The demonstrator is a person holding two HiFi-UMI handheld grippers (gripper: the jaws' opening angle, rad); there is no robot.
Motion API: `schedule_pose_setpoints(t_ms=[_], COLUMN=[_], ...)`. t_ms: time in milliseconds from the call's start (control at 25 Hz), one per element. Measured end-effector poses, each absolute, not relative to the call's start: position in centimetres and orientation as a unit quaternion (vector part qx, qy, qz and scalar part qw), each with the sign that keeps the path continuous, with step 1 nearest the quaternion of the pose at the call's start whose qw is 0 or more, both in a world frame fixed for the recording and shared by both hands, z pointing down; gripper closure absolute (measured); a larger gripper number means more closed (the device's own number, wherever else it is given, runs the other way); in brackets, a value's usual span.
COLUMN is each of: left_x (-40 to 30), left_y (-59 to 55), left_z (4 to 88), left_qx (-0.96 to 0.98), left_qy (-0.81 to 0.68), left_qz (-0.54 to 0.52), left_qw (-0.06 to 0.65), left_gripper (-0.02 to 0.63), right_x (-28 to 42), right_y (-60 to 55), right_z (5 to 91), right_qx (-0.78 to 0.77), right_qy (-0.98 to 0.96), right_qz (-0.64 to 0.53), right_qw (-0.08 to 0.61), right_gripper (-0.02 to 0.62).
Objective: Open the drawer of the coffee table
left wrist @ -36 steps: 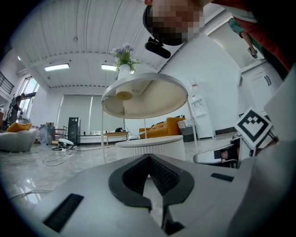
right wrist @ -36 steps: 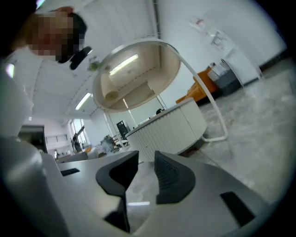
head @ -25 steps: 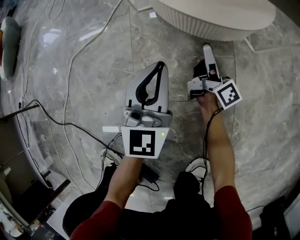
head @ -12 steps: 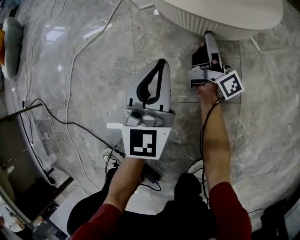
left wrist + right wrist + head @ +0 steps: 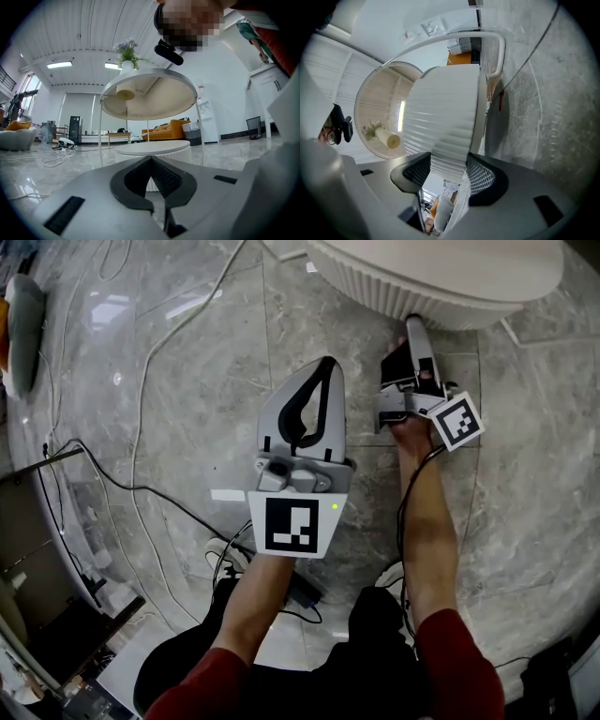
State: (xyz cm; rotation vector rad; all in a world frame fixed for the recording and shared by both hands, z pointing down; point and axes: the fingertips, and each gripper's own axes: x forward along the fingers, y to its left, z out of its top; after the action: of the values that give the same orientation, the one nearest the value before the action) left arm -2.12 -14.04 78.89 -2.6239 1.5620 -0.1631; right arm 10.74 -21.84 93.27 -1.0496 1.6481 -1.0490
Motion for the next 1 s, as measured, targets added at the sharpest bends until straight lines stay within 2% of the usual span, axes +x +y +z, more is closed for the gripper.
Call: schedule_pose_setpoints(t_ms=[280, 840, 1000], left_x=[-3.5, -7.1, -7.4], left_y=[-12.3, -9.0, -8.4], left_z=[79.2, 82.1, 82.5], left_qx=[-0.850, -0.824, -0.821], left_qy=[0.522, 0.559, 0.563], left_qz=[-0.056, -0.091, -0.097], left_qw=[0.038, 0.000, -0.005], left_gripper=[0.598, 0.598, 0.598], right_x=[8.1, 4.2, 3.4], right_y=[-16.3, -8.2, -6.9], right_z=[92.7, 93.2, 92.8], right_qx=[-0.406, -0.411, -0.402], right_qy=[0.678, 0.705, 0.711], right_qz=[-0.437, -0.466, -0.470], right_qw=[0.429, 0.340, 0.335], right_gripper=[0.342, 0.342, 0.343])
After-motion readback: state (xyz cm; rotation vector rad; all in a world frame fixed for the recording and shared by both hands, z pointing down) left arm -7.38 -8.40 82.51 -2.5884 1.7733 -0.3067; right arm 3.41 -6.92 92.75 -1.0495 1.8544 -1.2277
